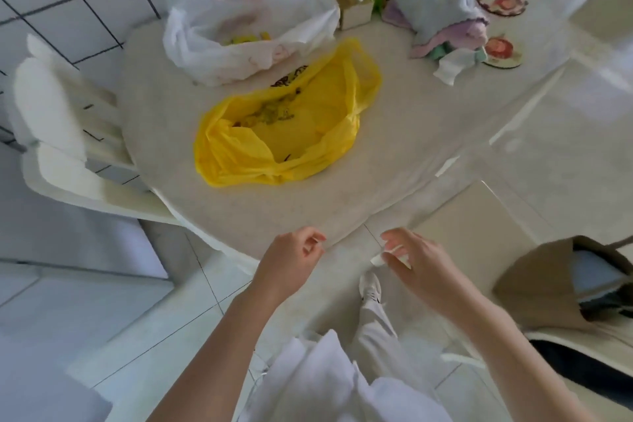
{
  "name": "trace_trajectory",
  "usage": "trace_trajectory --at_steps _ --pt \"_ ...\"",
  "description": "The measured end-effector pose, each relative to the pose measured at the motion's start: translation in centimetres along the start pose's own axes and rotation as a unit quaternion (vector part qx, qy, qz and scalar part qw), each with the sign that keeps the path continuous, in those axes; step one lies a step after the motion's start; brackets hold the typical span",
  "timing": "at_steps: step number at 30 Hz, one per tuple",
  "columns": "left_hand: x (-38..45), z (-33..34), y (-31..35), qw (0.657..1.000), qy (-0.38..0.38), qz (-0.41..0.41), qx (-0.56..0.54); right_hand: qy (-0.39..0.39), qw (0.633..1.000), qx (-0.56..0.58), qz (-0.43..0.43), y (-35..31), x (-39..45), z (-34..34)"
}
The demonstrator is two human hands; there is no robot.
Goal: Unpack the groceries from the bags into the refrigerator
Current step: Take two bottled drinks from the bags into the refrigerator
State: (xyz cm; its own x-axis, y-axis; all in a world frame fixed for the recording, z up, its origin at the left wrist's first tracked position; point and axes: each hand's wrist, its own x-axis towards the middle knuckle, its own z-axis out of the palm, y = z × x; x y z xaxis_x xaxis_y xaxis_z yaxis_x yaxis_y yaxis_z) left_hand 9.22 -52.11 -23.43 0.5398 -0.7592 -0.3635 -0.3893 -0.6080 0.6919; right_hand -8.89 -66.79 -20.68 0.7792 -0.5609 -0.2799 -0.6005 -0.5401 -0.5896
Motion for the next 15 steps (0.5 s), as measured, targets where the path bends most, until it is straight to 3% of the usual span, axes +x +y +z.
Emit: trace_trajectory --at_steps 7,15 --pt "6.4 0.4 4.0 0.993 0.083 -0.078 -0.034 -0.035 0.994 -0.015 -0.102 2.4 10.2 -7.0" --pt "11.4 -1.5 5.6 0.981 0.161 -0.099 -0.043 -0.082 0.982 -0.060 -0.159 2.5 20.4 -10.4"
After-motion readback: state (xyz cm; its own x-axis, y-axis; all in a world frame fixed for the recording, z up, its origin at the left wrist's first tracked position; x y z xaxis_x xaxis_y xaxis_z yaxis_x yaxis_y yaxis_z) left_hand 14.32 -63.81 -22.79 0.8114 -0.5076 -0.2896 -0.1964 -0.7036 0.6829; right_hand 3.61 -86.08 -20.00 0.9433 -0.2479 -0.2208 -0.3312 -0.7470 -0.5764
